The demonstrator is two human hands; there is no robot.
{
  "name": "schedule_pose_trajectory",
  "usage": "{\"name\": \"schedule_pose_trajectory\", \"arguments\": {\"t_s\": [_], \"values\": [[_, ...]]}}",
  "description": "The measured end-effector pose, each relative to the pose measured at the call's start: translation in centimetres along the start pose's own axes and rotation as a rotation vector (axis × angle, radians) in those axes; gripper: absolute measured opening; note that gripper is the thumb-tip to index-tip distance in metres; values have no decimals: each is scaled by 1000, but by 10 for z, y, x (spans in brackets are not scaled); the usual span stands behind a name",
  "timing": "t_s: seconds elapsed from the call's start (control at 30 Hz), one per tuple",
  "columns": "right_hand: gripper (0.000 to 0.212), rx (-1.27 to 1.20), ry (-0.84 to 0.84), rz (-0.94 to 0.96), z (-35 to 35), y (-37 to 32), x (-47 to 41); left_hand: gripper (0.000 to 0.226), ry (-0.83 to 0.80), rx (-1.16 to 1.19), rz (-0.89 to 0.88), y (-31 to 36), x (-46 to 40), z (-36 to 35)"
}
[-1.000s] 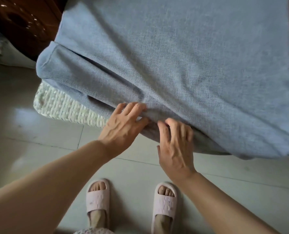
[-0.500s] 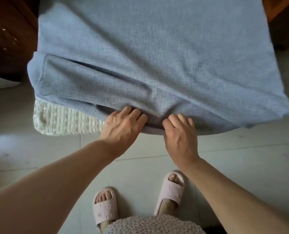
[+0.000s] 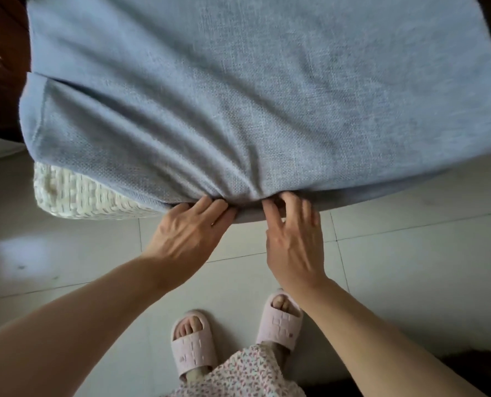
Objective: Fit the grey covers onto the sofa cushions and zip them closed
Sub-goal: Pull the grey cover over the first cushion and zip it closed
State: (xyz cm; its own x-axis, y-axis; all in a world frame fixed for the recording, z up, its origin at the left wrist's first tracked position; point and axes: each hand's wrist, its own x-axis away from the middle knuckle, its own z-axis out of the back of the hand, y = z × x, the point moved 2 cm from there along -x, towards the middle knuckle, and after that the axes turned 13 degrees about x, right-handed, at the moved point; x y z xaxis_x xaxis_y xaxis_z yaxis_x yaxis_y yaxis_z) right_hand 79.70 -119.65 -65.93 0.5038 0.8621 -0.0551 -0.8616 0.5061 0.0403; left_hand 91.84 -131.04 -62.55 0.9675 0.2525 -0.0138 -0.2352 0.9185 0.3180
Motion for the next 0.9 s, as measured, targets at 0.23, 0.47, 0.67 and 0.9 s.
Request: {"name": "schedule_pose_trajectory", "arguments": {"t_s": [0.23,0.47,0.67,0.9], "values": [[48,-63,32,-14,17,10,-9,34,-39,-59,-64,-2,-33,31],[60,-81,-38,-69,20,-2,-8,31,-188,-82,-199,-18,-42,34],[63,-46,-31,-224,16,-24,-1,34,-303,-152,-441,-46,-32,38],[44,-66,76,-517,15,-58,-4,59,-233,-385,-643,-50,-25,34]]}}
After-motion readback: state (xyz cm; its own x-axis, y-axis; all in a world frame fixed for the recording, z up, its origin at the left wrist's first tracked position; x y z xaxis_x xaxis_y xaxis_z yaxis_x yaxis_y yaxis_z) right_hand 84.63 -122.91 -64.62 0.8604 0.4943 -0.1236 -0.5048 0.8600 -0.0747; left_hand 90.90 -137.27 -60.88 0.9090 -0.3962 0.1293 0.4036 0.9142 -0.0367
